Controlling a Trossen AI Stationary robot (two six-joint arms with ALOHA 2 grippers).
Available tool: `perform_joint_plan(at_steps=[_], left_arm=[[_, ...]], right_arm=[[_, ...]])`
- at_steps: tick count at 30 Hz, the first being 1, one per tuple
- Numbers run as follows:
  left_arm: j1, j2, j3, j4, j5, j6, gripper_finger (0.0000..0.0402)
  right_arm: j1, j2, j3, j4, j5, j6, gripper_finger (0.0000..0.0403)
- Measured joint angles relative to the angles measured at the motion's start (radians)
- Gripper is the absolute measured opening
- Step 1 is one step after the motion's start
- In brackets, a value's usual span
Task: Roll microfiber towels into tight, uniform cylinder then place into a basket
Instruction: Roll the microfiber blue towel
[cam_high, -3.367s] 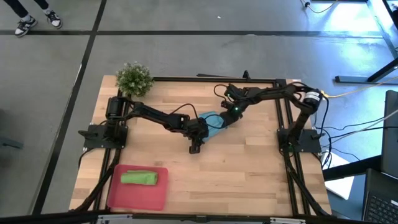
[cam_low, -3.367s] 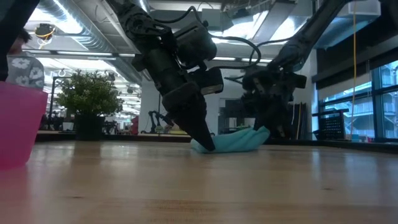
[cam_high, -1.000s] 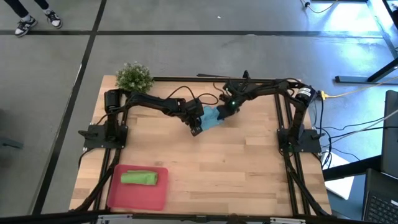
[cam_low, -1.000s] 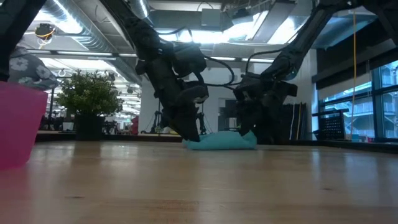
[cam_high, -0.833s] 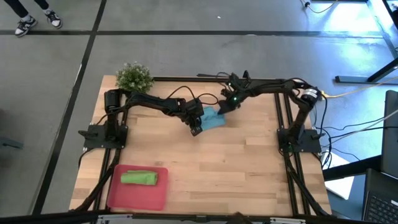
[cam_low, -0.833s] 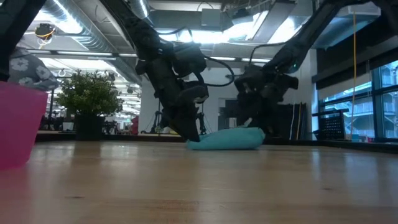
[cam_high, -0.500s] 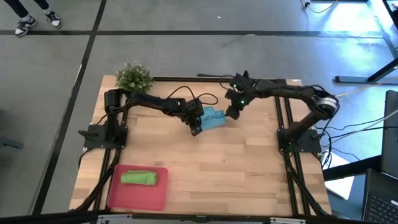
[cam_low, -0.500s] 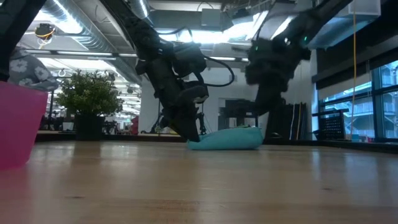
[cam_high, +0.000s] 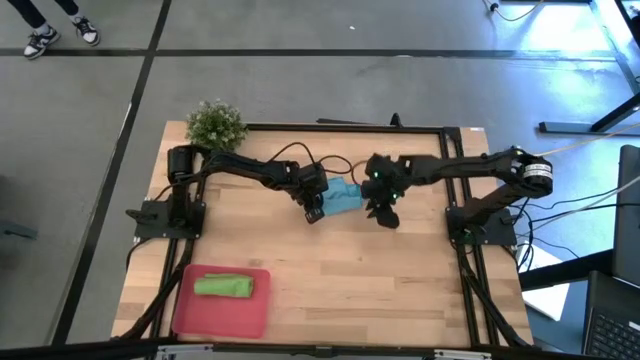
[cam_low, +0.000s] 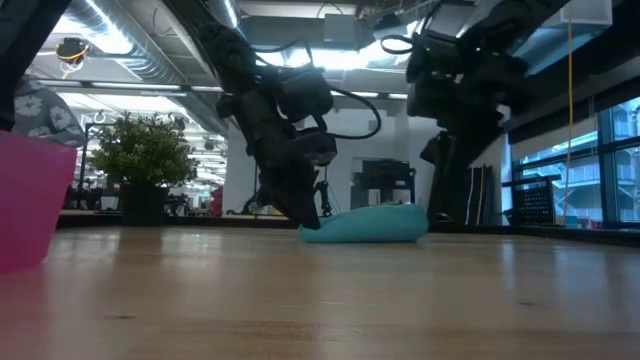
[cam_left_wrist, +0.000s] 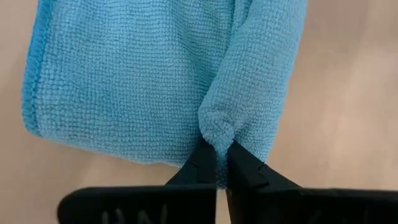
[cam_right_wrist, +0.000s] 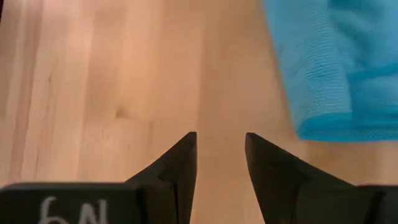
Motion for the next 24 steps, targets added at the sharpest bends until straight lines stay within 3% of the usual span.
perform_joint_plan(at_steps=[9, 17, 24], left_arm=[[-0.037, -0.001, 0.000, -0.042, 0.062, -0.008, 0.0000], [-0.039, 0.000, 0.000, -0.053, 0.110, -0.009, 0.0000], [-0.039, 0.000, 0.000, -0.053, 0.115, -0.008, 0.0000]], right_arm=[[0.113, 0.000, -0.163, 0.293, 0.002, -0.048, 0.0138], [0.178, 0.001, -0.278, 0.627, 0.102, -0.105, 0.0138], [0.178, 0.062, -0.312, 0.715, 0.173, -0.106, 0.0138]])
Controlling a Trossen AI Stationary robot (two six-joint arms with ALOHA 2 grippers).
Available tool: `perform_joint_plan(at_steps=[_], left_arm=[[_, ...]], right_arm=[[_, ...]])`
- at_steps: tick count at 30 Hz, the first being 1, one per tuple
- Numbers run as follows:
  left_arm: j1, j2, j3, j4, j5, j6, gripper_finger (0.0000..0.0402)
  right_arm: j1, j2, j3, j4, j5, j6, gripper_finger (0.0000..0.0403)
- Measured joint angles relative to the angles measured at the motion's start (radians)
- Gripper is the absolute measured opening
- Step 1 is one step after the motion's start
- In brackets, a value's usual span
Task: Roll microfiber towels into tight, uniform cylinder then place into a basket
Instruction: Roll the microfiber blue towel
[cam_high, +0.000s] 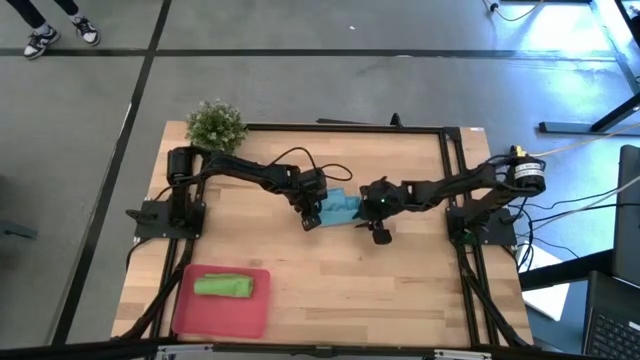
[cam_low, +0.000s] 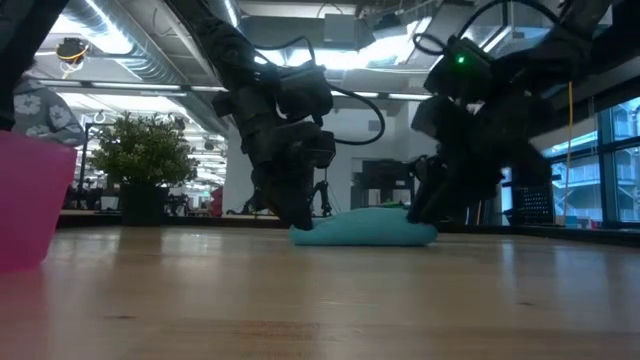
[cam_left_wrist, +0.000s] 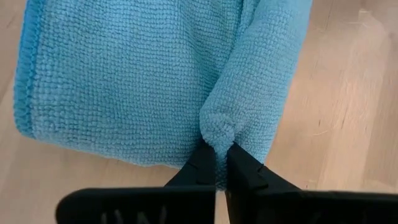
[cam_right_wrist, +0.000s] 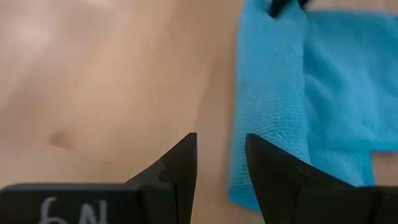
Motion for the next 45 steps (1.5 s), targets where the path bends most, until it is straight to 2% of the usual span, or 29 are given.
perform_joint_plan(at_steps=[7, 13, 20, 23, 27, 29, 32, 36, 45], left_arm=[[-0.004, 0.000, -0.001, -0.002, 0.024, 0.005, 0.0000], [-0.003, 0.000, -0.001, -0.003, 0.025, 0.008, 0.0000], [-0.003, 0.000, -0.001, -0.003, 0.024, 0.008, 0.0000], [-0.003, 0.000, -0.001, -0.003, 0.024, 0.008, 0.0000], [-0.003, 0.000, -0.001, -0.003, 0.022, 0.008, 0.0000], [-0.003, 0.000, -0.001, -0.004, 0.022, 0.008, 0.0000], [-0.003, 0.000, 0.001, -0.009, 0.021, 0.008, 0.0000], [-0.003, 0.000, 0.001, -0.019, 0.017, -0.001, 0.0000], [-0.014, -0.001, 0.002, -0.030, -0.008, 0.000, 0.0000]], right_arm=[[0.000, 0.072, 0.028, 0.007, 0.121, -0.024, 0.0138], [0.000, 0.127, 0.034, 0.027, 0.129, -0.020, 0.0138], [0.001, 0.150, 0.035, 0.036, 0.146, 0.072, 0.0135], [0.002, 0.152, 0.035, 0.033, 0.189, 0.106, 0.0115], [0.000, 0.152, 0.035, 0.031, 0.205, 0.114, 0.0041], [-0.001, 0.152, 0.035, 0.027, 0.172, 0.117, 0.0013], [-0.004, 0.153, 0.045, -0.003, 0.073, 0.171, 0.0009], [-0.002, 0.156, 0.123, -0.168, -0.054, 0.219, 0.0005], [-0.057, 0.160, 0.336, -0.462, -0.198, 0.196, 0.0002]])
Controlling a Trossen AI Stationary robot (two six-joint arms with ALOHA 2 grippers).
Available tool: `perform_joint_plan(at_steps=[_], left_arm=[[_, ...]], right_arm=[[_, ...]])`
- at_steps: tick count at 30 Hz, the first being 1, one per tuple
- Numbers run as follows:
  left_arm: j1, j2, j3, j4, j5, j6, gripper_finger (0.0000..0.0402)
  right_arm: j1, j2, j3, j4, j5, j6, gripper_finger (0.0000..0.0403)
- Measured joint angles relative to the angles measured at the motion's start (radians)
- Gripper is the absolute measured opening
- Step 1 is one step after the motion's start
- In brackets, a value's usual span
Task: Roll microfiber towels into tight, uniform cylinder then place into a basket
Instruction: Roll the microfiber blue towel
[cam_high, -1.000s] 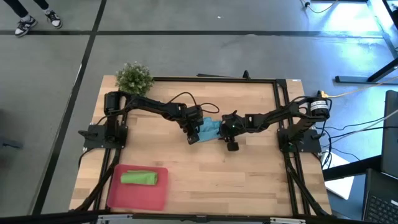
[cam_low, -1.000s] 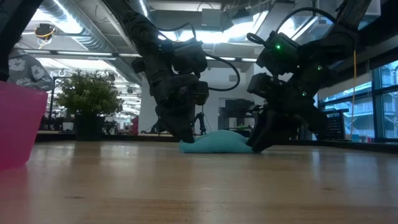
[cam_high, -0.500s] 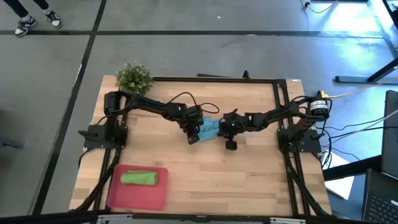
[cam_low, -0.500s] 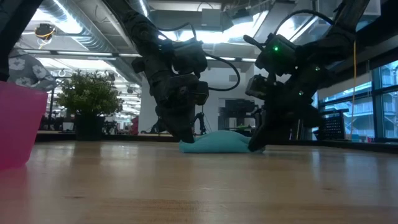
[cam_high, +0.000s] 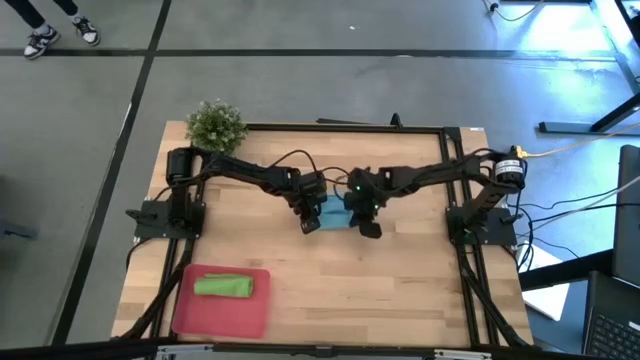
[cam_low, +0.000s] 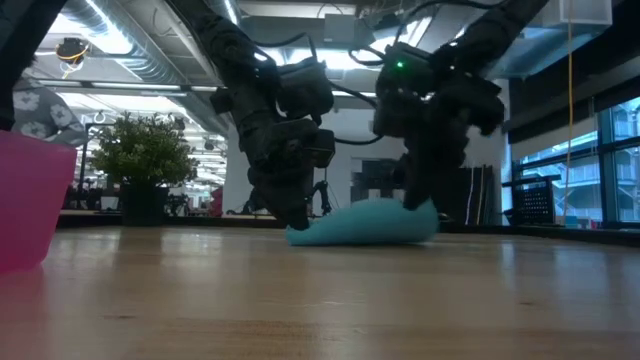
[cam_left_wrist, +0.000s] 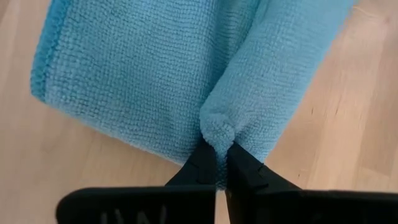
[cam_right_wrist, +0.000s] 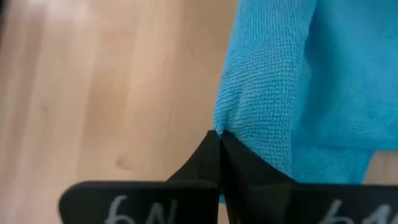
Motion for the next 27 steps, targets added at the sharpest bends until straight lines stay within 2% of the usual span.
perform_joint_plan(at_steps=[7, 12, 16, 20, 27], left_arm=[[-0.021, -0.001, 0.000, 0.000, -0.029, 0.008, 0.0000], [-0.034, -0.002, 0.000, 0.008, -0.038, 0.008, 0.0000], [-0.041, -0.001, 0.000, 0.011, -0.036, 0.007, 0.0000], [-0.047, -0.001, 0.000, 0.008, -0.035, 0.008, 0.0000], [-0.053, -0.001, 0.000, 0.007, -0.038, 0.008, 0.0000]], right_arm=[[-0.104, -0.001, 0.050, -0.056, -0.117, 0.057, 0.0001], [-0.167, 0.038, 0.052, -0.050, -0.312, 0.118, 0.0001], [-0.189, 0.102, 0.052, -0.047, -0.452, 0.233, 0.0000], [-0.206, 0.148, 0.052, -0.028, -0.477, 0.292, 0.0000], [-0.259, 0.151, 0.052, 0.009, -0.441, 0.491, 0.0000]])
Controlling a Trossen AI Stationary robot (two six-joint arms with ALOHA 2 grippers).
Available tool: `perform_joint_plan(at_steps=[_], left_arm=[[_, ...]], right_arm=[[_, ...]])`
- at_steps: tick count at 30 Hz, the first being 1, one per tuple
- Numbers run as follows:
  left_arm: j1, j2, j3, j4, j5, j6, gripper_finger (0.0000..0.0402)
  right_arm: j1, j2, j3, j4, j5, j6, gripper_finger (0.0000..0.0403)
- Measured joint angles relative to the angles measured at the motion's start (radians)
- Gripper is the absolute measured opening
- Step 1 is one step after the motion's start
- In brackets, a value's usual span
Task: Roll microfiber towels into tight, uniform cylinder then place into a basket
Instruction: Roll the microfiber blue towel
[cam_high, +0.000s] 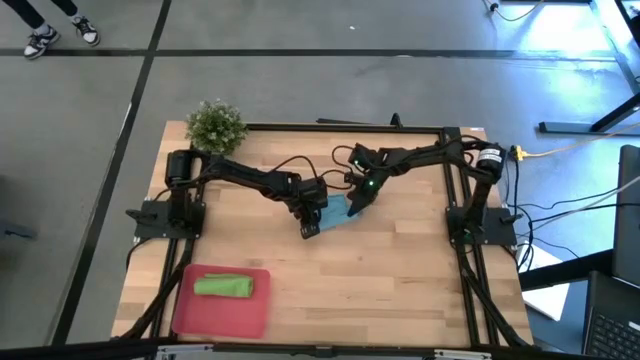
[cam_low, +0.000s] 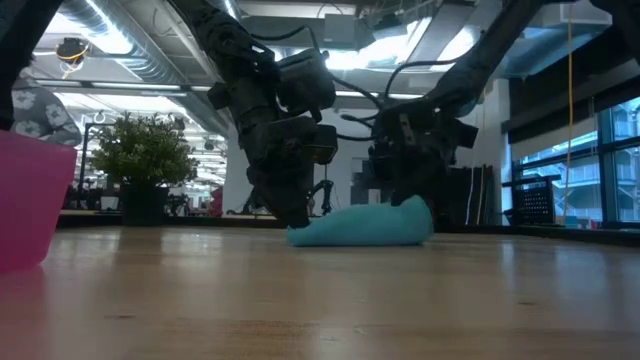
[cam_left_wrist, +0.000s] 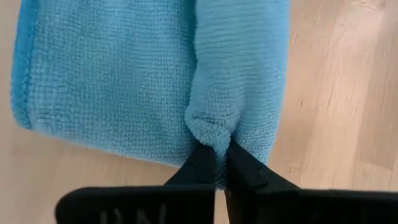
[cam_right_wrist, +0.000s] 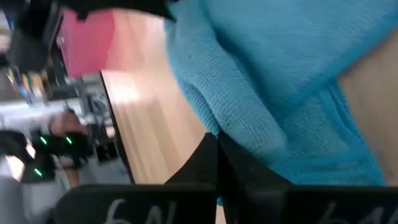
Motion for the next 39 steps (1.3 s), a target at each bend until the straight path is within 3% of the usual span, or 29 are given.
perform_joint_plan(at_steps=[5, 15, 21, 39], left_arm=[[0.000, 0.000, 0.000, 0.001, 0.003, 0.000, 0.0000], [-0.006, 0.000, 0.000, 0.006, 0.003, 0.027, 0.0000], [-0.028, 0.000, 0.000, 0.011, -0.005, 0.052, 0.0000], [-0.030, 0.002, -0.001, 0.029, 0.001, 0.125, 0.0000]], right_arm=[[-0.053, 0.000, 0.001, 0.005, -0.002, 0.176, 0.0000], [-0.062, 0.014, 0.001, -0.022, -0.086, 0.269, 0.0000], [-0.075, 0.014, 0.001, 0.008, 0.009, 0.389, 0.0000], [-0.121, 0.015, -0.001, 0.207, 0.098, 0.699, 0.0001]])
